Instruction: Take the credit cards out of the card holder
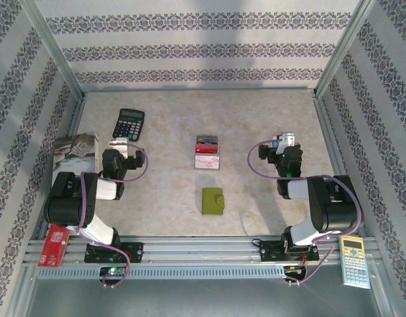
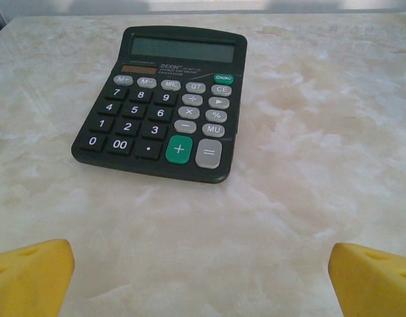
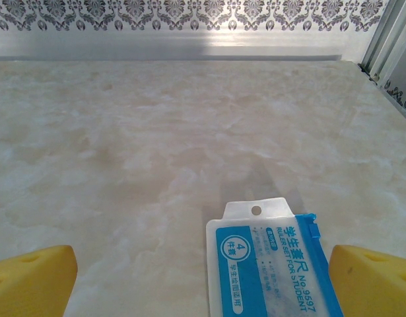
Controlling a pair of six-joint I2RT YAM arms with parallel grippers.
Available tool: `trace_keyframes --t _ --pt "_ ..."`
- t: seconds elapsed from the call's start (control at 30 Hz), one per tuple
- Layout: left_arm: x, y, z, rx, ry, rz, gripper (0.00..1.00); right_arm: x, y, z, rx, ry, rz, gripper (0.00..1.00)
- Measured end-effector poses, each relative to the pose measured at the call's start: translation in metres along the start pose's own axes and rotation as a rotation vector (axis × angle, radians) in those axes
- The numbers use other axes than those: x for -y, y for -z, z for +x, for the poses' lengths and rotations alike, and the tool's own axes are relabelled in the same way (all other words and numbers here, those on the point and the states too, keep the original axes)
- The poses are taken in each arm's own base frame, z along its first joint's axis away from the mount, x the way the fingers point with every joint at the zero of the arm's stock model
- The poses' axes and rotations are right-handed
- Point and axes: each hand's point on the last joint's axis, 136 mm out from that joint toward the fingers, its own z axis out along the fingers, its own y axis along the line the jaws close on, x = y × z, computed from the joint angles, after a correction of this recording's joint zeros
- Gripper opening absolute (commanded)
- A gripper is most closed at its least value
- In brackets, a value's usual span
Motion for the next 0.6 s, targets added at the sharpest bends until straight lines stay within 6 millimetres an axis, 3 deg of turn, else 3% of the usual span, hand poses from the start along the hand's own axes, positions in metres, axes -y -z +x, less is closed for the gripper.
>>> trace_keyframes --t 0.17,0.27,0.4,0.5,0.6 --pt "-0.004 0.017 -0.008 0.051 0.002 -0.019 1.0 0.0 0.004 -0.015 -0.024 -0.007 0.004 0.98" --pt "-0.007 0.035 -0.038 0.117 0.015 -0.035 1.0 0.0 0.014 -0.046 0.0 -0.048 0.004 0.98" --pt "-0.008 0.06 -0.097 0.207 0.079 -0.036 1.0 -0.008 0.029 -0.085 -0.007 -0.155 -0.039 0.98" --pt "-0.009 0.08 -0.126 0.206 0.173 -0.029 1.0 -0.023 0.039 -0.096 -0.089 -0.253 -0.113 0.98" --pt "-0.006 0.104 -0.136 0.184 0.273 -0.007 1.0 -0.041 0.052 -0.089 -0.205 -0.351 -0.201 0.98"
